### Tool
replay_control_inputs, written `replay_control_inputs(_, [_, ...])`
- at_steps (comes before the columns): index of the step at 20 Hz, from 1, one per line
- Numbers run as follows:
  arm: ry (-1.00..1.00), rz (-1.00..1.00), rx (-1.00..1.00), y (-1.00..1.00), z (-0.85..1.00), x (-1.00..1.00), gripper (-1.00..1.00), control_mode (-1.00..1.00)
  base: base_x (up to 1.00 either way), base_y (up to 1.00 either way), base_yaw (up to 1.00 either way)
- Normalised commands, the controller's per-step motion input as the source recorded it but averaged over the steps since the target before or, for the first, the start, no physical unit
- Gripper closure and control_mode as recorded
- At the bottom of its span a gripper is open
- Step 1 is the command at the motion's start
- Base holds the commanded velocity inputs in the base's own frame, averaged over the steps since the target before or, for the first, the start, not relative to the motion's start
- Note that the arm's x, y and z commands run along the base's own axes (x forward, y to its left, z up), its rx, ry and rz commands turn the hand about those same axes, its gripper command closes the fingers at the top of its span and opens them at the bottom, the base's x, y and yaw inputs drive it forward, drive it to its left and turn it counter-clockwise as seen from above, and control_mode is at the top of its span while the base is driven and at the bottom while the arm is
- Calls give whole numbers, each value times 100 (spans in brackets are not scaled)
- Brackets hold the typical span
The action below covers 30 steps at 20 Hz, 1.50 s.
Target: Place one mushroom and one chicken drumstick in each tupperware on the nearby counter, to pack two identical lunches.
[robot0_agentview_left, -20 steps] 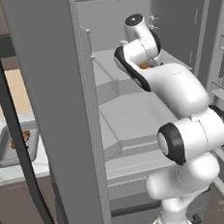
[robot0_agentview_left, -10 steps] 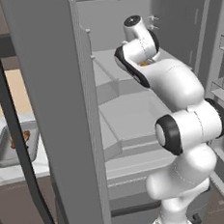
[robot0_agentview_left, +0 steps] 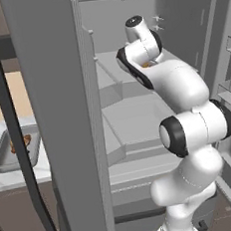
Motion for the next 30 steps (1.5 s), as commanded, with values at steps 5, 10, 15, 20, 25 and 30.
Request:
replay_control_inputs(5, [-6,14,0,0,-22,-77,100,-100,0,0,0])
replay_control_inputs(10, [-2,33,0,0,-2,-66,100,-100,0,0,0])
replay_control_inputs(15, [0,50,0,14,0,-43,100,-100,0,0,0])
replay_control_inputs(20, [0,45,-5,44,-2,-62,100,-100,0,0,0])
replay_control_inputs(25, [-2,36,-9,41,-1,-96,100,-100,0,0,0])
replay_control_inputs(30, [-9,26,-5,13,-8,-100,100,-100,0,0,0])
